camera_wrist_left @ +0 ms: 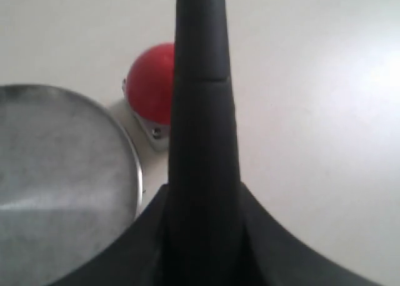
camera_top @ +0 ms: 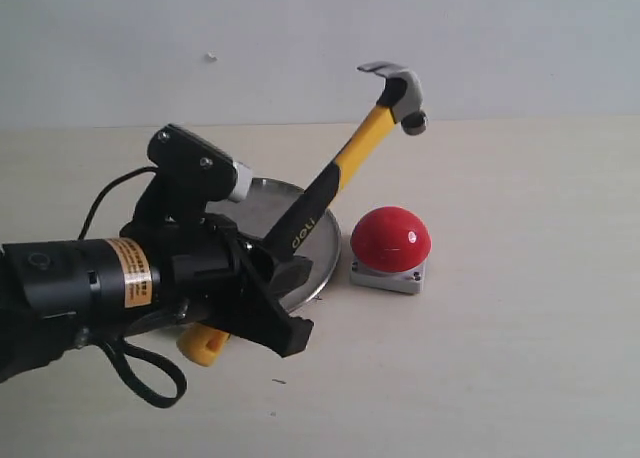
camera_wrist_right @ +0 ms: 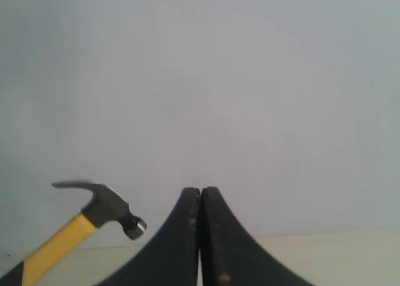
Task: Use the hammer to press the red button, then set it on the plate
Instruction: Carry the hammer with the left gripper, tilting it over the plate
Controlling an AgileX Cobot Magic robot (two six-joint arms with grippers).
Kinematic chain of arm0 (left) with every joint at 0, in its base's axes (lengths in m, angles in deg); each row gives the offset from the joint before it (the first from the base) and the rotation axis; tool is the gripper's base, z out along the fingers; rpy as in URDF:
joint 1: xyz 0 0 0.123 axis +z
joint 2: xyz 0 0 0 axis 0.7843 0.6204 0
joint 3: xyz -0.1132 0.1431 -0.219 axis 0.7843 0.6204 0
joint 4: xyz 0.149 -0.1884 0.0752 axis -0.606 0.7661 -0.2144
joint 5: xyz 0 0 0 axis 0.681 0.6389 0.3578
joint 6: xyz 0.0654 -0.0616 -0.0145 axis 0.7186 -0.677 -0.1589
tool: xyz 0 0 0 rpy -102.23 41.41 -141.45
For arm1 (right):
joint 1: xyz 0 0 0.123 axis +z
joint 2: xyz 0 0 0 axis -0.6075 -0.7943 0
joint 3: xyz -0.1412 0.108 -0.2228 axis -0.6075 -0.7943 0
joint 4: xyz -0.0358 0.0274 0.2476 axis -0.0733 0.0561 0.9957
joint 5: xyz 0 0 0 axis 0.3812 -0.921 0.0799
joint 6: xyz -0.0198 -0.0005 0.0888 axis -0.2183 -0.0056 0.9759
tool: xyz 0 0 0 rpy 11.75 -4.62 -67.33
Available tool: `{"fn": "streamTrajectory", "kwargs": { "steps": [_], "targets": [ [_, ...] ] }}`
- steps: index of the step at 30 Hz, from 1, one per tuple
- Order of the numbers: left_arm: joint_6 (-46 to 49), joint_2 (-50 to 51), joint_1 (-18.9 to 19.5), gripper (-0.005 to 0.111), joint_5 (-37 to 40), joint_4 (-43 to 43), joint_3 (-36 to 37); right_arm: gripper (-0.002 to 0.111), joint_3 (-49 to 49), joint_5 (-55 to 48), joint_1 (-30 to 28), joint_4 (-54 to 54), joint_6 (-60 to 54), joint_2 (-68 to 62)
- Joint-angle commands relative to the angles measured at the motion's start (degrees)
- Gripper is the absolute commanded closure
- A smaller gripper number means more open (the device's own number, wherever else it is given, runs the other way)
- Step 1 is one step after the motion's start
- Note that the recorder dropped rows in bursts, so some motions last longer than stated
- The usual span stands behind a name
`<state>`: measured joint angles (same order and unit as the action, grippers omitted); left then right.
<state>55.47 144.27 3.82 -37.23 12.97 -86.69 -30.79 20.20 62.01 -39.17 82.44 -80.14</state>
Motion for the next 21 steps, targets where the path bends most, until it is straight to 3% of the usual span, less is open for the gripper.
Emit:
{"fn": "streamTrajectory", "kwargs": {
  "steps": [1, 14, 21],
  "targets": [
    [1.3, -2.9, -0.1, 0.107, -4.7, 0.2, -1.0, 0.108, -0.3, 0.0, 0.1, -0.1, 0.0, 0.3],
    [0.9, 17.6, -0.1, 0.107, -7.8, 3.3, -2.1, 0.108, -0.3, 0.0, 0.1, -0.1, 0.0, 0.3],
    [0.9, 10.5, -0.1, 0.107, -4.8, 3.3, -2.7, 0.108, -0.3, 0.0, 0.1, -0.1, 0.0, 0.3]
  ]
}}
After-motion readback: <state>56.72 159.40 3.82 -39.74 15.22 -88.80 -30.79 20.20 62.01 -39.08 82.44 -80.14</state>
